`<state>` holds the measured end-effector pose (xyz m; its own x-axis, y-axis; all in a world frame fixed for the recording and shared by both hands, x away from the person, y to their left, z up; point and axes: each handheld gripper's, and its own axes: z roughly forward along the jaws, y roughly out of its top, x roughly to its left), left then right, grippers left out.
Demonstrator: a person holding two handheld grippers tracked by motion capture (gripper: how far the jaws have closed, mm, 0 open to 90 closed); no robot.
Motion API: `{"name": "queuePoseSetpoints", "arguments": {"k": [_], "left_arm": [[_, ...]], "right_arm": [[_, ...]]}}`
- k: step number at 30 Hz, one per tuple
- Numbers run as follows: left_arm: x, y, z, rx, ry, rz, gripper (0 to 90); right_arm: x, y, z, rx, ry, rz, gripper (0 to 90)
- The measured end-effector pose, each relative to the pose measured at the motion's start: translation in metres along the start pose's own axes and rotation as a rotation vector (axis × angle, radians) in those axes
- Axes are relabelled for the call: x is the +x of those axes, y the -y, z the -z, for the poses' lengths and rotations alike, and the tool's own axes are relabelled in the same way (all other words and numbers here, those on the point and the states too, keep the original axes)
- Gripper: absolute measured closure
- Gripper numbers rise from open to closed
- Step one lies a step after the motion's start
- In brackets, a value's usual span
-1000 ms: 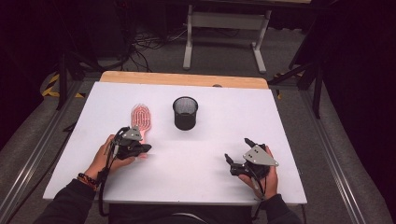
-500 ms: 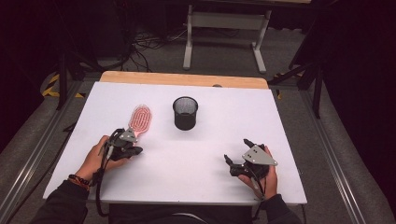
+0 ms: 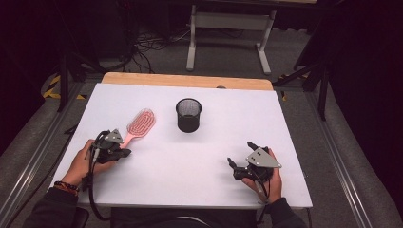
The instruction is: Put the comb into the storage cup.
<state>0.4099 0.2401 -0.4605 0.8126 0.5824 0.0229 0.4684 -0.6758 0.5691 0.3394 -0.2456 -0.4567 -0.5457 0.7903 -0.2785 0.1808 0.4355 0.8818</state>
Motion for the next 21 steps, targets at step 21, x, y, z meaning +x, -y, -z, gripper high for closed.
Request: {"name": "queuePoseSetpoints", "arguments": {"k": [21], "left_arm": [[-0.0007, 0.0014, 0.0055, -0.021, -0.036, -0.018, 89.8]], "right_arm": [[-0.0001, -0.0001, 0.0001, -0.002, -0.004, 0.003, 11.8]]}}
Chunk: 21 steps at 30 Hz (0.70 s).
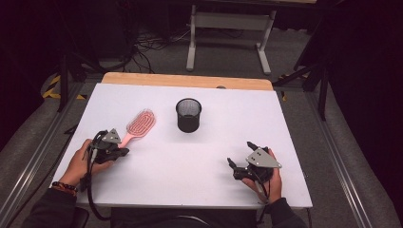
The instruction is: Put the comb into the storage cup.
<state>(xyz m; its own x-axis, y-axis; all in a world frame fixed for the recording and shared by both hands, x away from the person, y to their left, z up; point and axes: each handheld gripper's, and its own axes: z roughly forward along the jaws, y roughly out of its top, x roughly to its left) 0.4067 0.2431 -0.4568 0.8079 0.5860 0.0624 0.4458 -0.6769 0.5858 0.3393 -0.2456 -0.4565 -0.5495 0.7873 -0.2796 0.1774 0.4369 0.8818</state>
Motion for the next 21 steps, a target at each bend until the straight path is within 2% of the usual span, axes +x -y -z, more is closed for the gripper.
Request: {"name": "queuePoseSetpoints", "arguments": {"k": [4, 10, 16, 21], "left_arm": [[-0.001, 0.0, 0.004, -0.018, -0.01, -0.009, 89.6], [-0.001, -0.001, 0.013, -0.058, -0.035, 0.001, 88.0], [0.0, -0.001, 0.017, -0.087, -0.064, 0.011, 83.1], [0.001, -0.001, 0.018, -0.11, -0.085, 0.029, 75.3]], "right_arm": [[0.0, 0.0, 0.0, 0.004, -0.001, -0.003, 11.8], [0.001, 0.0, -0.001, 0.005, -0.001, -0.004, 11.9], [0.001, 0.0, -0.001, 0.008, -0.006, -0.004, 11.8], [0.001, 0.0, -0.001, 0.007, -0.005, -0.002, 11.9]]}}
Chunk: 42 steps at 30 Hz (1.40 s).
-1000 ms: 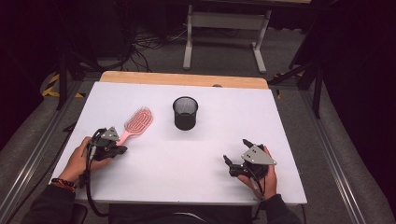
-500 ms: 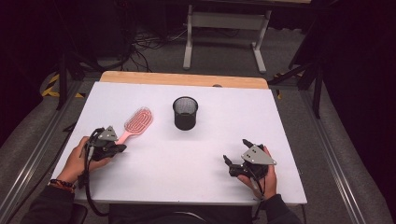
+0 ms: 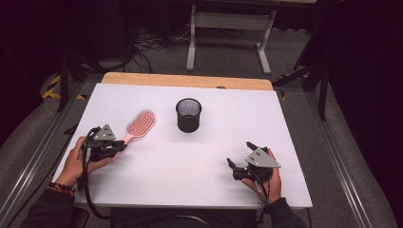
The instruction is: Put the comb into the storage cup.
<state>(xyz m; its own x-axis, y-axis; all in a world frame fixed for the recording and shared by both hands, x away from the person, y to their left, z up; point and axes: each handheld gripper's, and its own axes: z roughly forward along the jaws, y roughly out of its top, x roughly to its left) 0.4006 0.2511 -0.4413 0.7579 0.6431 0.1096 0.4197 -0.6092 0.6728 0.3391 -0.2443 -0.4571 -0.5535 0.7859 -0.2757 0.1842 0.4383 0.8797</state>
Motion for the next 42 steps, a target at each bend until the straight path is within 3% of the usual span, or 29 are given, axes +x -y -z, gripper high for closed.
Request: {"name": "queuePoseSetpoints", "arguments": {"k": [5, 9, 13, 14, 16, 17, 20, 21, 23, 28, 31, 42], "left_arm": [[0.001, 0.0, 0.001, -0.019, -0.028, 0.006, 68.6], [0.002, 0.0, 0.002, -0.014, -0.056, 0.021, 57.2], [0.004, -0.001, 0.003, -0.018, -0.087, 0.073, 35.5], [0.005, -0.001, 0.002, -0.019, -0.087, 0.092, 25.5], [0.008, -0.001, 0.001, -0.011, -0.1, 0.121, 21.7], [0.009, -0.001, 0.001, -0.008, -0.093, 0.135, 13.7], [0.012, -0.002, 0.0, -0.001, -0.095, 0.166, 11.5], [0.013, -0.003, 0.0, 0.012, -0.078, 0.188, 10.1], [0.015, -0.004, 0.0, 0.018, -0.079, 0.187, 9.4], [0.017, -0.009, -0.006, 0.036, -0.077, 0.23, 8.0], [0.018, -0.014, -0.012, 0.058, -0.086, 0.23, 6.9], [0.026, -0.029, -0.041, 0.181, -0.032, 0.231, 8.4]], "right_arm": [[0.0, 0.0, 0.0, 0.001, 0.0, -0.001, 11.8], [0.0, 0.0, -0.001, 0.002, -0.002, 0.005, 11.9], [0.0, 0.0, -0.001, 0.007, -0.003, 0.002, 11.8], [0.0, 0.001, -0.001, 0.009, -0.005, 0.004, 11.8], [0.0, 0.001, -0.001, 0.009, -0.005, 0.003, 11.8], [0.001, 0.001, -0.002, 0.009, -0.006, 0.008, 11.7], [0.001, 0.001, -0.002, 0.01, -0.007, 0.001, 11.7], [0.001, 0.001, -0.002, 0.011, -0.006, 0.007, 11.7], [0.001, 0.001, -0.003, 0.01, -0.006, 0.008, 11.7], [0.001, 0.001, -0.003, 0.018, -0.012, 0.008, 11.7], [0.001, 0.0, -0.004, 0.017, -0.012, 0.013, 11.7], [0.003, 0.002, -0.007, 0.031, -0.015, 0.014, 11.8]]}}
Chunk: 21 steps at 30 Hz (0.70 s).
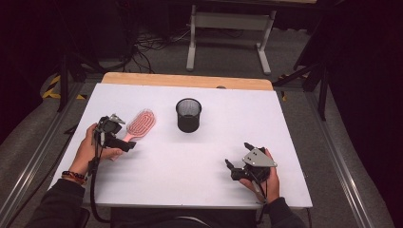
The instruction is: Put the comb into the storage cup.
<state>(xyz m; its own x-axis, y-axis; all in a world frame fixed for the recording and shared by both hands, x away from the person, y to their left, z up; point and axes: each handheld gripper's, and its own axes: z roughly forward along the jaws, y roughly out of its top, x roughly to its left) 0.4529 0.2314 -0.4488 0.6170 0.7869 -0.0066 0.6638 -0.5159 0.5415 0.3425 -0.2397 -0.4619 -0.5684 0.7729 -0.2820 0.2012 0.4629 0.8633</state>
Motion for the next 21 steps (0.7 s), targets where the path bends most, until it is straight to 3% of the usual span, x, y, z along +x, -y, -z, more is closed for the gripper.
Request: {"name": "queuePoseSetpoints", "arguments": {"k": [3, 6, 7, 12, 14, 21], "left_arm": [[0.003, -0.005, -0.005, 0.052, -0.003, 0.004, 12.9], [0.004, -0.006, -0.006, 0.069, -0.009, -0.007, 16.9], [0.004, -0.008, -0.006, 0.069, 0.004, -0.008, 26.5], [0.004, -0.012, -0.008, 0.071, 0.026, 0.002, 36.6], [0.004, -0.014, -0.011, 0.087, 0.011, -0.006, 46.2], [0.005, -0.012, -0.011, 0.065, -0.001, 0.028, 54.5]], "right_arm": [[0.0, 0.0, 0.0, 0.0, -0.002, -0.001, 11.8], [0.0, 0.001, -0.001, 0.004, -0.002, 0.004, 11.9], [0.0, 0.001, -0.001, 0.005, 0.002, 0.0, 12.0], [0.0, 0.001, -0.001, 0.005, 0.001, 0.001, 12.0], [0.001, 0.001, -0.002, 0.007, 0.004, 0.003, 12.3], [0.0, 0.001, -0.001, 0.005, 0.008, 0.006, 12.5]]}}
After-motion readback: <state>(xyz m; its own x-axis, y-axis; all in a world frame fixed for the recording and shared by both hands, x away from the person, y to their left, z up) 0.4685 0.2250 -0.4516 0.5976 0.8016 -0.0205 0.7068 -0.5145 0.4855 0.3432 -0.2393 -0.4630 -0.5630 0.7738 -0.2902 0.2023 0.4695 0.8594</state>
